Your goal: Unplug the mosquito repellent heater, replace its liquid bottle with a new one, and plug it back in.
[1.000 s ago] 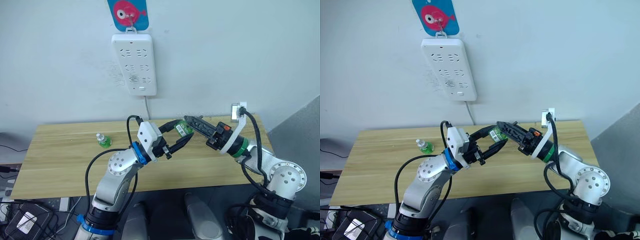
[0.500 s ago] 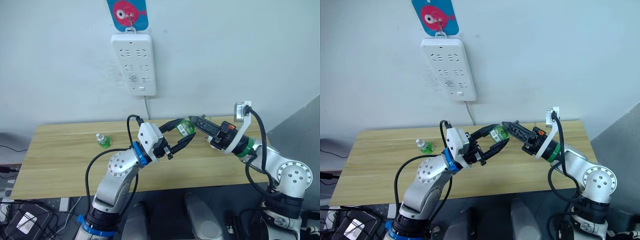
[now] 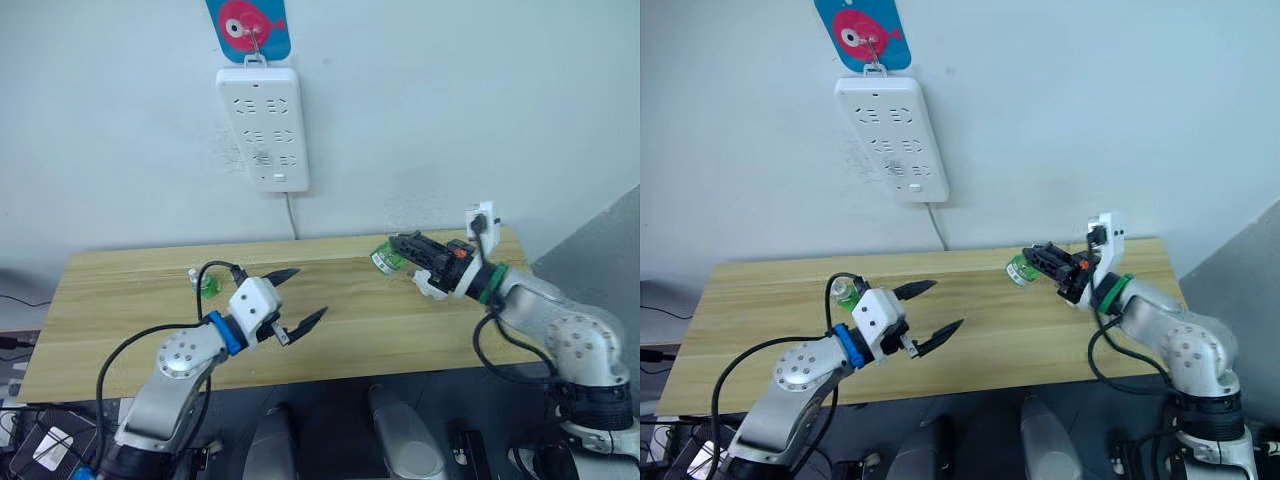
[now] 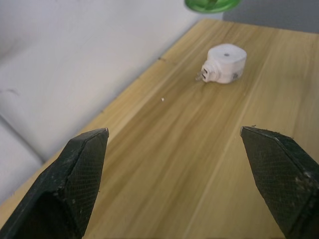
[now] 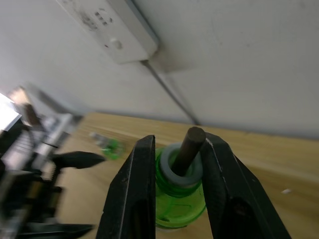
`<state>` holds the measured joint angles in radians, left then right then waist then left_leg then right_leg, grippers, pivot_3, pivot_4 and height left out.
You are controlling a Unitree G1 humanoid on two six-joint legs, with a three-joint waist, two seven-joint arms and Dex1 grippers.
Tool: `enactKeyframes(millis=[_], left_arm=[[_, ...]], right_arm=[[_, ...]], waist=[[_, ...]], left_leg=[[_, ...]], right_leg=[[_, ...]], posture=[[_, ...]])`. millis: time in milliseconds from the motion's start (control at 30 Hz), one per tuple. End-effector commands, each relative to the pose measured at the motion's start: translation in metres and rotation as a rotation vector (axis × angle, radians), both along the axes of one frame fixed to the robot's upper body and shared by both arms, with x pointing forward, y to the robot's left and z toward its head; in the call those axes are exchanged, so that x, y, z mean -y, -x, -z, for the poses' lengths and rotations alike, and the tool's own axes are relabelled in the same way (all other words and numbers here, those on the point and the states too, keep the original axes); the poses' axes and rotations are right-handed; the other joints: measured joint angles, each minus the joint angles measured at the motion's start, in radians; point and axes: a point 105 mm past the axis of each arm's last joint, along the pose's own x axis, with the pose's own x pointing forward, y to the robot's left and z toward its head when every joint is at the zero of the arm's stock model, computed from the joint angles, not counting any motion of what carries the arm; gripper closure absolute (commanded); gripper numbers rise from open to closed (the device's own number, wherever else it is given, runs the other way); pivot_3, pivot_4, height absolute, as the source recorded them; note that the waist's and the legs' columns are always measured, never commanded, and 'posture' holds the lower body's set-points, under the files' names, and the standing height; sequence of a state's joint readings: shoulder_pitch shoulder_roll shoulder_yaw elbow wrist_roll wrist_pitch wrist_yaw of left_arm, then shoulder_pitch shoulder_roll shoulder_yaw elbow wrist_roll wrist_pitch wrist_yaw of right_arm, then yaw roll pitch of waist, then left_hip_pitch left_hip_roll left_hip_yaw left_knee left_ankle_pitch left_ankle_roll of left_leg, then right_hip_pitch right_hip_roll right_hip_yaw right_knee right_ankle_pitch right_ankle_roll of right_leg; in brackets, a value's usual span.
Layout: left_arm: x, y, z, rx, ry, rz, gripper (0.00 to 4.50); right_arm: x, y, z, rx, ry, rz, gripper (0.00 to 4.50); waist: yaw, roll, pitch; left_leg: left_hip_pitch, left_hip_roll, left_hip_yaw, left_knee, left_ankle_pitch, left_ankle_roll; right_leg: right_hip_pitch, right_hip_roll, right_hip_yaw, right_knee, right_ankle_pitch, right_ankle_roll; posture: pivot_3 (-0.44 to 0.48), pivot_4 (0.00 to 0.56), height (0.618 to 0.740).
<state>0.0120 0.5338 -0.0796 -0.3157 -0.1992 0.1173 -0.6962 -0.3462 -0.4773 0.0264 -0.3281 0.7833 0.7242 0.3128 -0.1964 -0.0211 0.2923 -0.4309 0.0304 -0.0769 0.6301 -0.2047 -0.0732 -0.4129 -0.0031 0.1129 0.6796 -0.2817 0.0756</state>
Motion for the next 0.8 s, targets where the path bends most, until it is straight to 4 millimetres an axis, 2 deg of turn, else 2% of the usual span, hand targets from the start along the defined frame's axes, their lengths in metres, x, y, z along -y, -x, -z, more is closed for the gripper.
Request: enactKeyframes(millis=[33,167,333,500,667,700,800], left_arm=[[0.005,0.01,-0.01,0.006,0.002,0.017,0.0],[0.009,0.02,-0.008,-0.025,-0.012,0.021,0.0],[0.011,0.024,-0.013,-0.028,-0.01,0.011,0.0],[0.01,0.025,-0.014,-0.029,-0.015,-0.006,0.0],[0.01,0.027,-0.015,-0.03,-0.012,-0.019,0.0],[0.01,0.027,-0.015,-0.031,-0.011,-0.021,0.0],[0.01,0.027,-0.015,-0.031,-0.01,-0.025,0.0]], right_arm=[[-0.004,-0.024,0.026,0.177,0.238,0.124,3.65],[-0.006,-0.05,0.048,0.241,0.325,0.208,3.65],[-0.002,-0.077,0.071,0.169,0.272,0.275,3.65],[-0.003,-0.087,0.078,0.185,0.27,0.276,3.65],[-0.007,-0.088,0.087,0.214,0.307,0.255,3.65],[-0.007,-0.088,0.087,0.22,0.311,0.255,2.92],[-0.007,-0.086,0.085,0.238,0.298,0.258,1.93]], waist=[[0.0,-0.001,0.0],[0.0,0.0,0.001],[0.002,0.0,0.001],[0.006,0.0,0.001],[0.01,0.0,0.001],[0.01,0.0,0.001],[0.01,0.0,0.001]], left_leg=[[0.0,0.0,0.0,0.0,0.0,0.0],[0.0,0.0,0.002,0.0,0.0,0.0],[0.0,0.0,0.004,0.0,0.0,0.0],[0.0,0.0,0.003,-0.001,0.0,0.0],[0.001,0.0,0.003,-0.001,0.0,0.0],[0.001,0.0,0.003,-0.001,0.0,0.0],[0.001,0.0,0.003,-0.001,0.0,0.0]], right_leg=[[0.0,0.0,0.0,0.0,0.0,0.0],[-0.001,0.0,0.002,0.001,0.0,0.0],[-0.001,0.0,0.004,0.001,0.003,-0.005],[-0.001,0.0,0.004,0.001,0.003,-0.005],[-0.001,0.0,0.004,0.001,0.003,-0.005],[-0.001,0.0,0.004,0.001,0.003,-0.005],[-0.001,0.0,0.004,0.002,0.003,-0.005]], posture=[[-0.255,0.291,0.74],[-0.234,0.3,0.74],[-0.186,0.301,0.74],[-0.163,0.301,0.74],[-0.149,0.301,0.74],[-0.151,0.298,0.74],[-0.159,0.296,0.74]])
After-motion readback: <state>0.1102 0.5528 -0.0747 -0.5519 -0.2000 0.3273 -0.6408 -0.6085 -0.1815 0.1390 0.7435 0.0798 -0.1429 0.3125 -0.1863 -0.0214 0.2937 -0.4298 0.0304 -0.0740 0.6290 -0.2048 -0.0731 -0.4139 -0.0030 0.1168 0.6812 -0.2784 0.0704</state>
